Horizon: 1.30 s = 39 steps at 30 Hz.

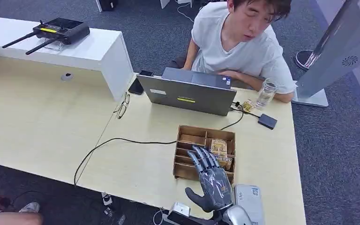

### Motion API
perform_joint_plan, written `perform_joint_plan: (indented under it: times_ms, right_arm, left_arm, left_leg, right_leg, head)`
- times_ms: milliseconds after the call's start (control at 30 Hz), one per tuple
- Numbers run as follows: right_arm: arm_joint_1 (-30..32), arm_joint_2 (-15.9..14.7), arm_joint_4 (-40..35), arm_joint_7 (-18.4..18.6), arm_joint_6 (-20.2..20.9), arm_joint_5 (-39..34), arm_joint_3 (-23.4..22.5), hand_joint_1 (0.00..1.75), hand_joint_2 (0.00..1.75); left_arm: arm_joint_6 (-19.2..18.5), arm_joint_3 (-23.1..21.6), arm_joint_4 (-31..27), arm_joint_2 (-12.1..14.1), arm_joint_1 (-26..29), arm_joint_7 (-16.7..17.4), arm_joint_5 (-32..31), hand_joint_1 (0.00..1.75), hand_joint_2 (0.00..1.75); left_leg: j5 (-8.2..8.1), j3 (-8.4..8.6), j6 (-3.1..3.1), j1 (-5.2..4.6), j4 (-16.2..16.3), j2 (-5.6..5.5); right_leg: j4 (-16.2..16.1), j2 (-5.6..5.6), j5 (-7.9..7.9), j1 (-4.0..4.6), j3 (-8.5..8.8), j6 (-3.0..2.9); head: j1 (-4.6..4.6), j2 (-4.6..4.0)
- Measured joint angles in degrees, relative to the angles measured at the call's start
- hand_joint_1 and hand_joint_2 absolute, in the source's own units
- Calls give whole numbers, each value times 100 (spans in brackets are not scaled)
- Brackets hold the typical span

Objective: Pass the card to the sensor for recognition and then transmit it.

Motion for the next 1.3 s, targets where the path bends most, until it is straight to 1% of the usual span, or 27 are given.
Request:
perform_joint_plan:
  times_ms: [367,700,900,1067,1300]
  right_arm:
    - [-11,24,87,33,0,9,0,0,175]
    - [-40,59,258,94,77,181,0,0,175]
    - [-101,103,341,94,144,199,0,0,175]
    - [-190,179,433,74,310,184,0,0,175]
    - [-297,280,594,50,411,146,0,0,175]
  left_arm:
    - [0,-15,0,0,-3,31,0,0,0]
    - [-50,-59,0,0,-20,42,0,0,0]
    - [-68,-109,0,2,-34,42,0,0,0]
    - [-105,-127,2,-2,-64,44,-2,0,0]
    - [-168,-160,4,-4,-89,50,-15,0,0]
  left_leg:
    - [0,0,0,0,0,0]
    - [0,0,0,0,0,0]
    - [0,0,0,0,0,0]
    - [1,0,0,0,0,0]
    - [1,0,0,0,0,0]
  right_leg:
    - [0,0,0,0,0,0]
    - [0,0,0,0,0,0]
    - [0,0,0,0,0,0]
    - [1,0,0,0,0,0]
    - [1,0,0,0,0,0]
  head:
    - [-2,0]
    - [0,0]
    - [-2,0]
    - [-2,0]
    - [0,0]
